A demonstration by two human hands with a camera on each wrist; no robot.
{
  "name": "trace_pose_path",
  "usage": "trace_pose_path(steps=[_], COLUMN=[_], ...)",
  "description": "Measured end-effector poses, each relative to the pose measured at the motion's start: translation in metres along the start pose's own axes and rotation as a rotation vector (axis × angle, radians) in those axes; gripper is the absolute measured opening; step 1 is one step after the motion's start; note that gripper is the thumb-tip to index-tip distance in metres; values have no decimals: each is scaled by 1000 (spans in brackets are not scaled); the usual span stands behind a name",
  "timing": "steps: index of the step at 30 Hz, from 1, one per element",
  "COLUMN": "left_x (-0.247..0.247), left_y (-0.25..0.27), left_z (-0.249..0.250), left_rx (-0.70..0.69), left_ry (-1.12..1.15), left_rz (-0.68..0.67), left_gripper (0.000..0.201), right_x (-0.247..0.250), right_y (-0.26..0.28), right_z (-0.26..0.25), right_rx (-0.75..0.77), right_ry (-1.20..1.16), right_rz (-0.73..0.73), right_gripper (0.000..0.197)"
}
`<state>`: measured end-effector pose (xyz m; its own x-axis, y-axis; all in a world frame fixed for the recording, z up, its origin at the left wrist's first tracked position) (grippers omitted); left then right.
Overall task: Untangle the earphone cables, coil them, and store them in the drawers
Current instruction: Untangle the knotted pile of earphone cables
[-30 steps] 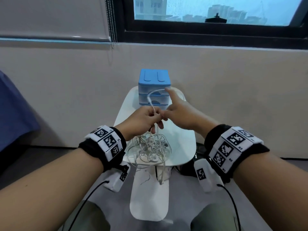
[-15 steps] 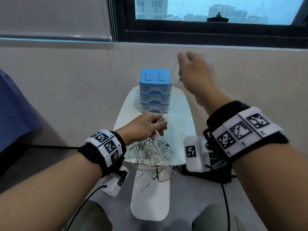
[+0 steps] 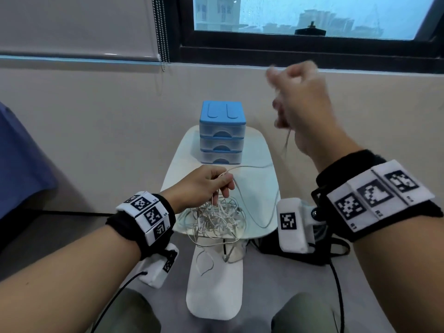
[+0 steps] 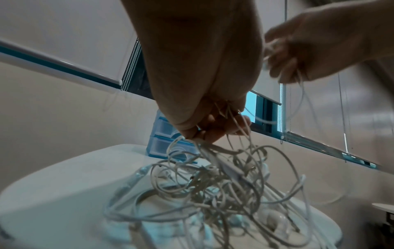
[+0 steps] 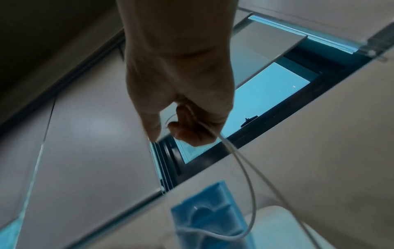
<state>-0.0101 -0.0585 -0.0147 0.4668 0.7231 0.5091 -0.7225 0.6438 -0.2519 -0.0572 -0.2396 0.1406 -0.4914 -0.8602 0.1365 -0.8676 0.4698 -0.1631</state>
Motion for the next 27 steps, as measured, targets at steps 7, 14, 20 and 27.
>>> trace_pose_path(steps=[7,14,20,27], left_x=[-7,-6,-1,2], left_y=[4,14,23,24], left_z=[12,0,-5,9], left_rx=[-35,-24,-27,-84], left_ry=[1,17,24,-42], left_rz=[-35,8,105,36], left_gripper=[37,17,12,15], right_x=[-36,-15,48,67], right_y=[15,10,1,17], right_z=[105,106,90,156], right_rx=[-50,-40,10,-244], right_ry=[860,498,291,672], right_rz=[-420,-97,276,203], right_gripper=[16,19,23,21])
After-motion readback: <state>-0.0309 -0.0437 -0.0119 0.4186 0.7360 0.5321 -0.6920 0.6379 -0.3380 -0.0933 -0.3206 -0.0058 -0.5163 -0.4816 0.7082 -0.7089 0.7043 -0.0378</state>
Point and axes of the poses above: each hand's wrist, its own y-axis away from the middle knuckle, its own x-axis out of the back of the hand, z = x × y, the point moved 4 cm from there along -y, towards the middle knuckle, and after that the axes turned 15 degrees about -x, right-handed, at the moved point
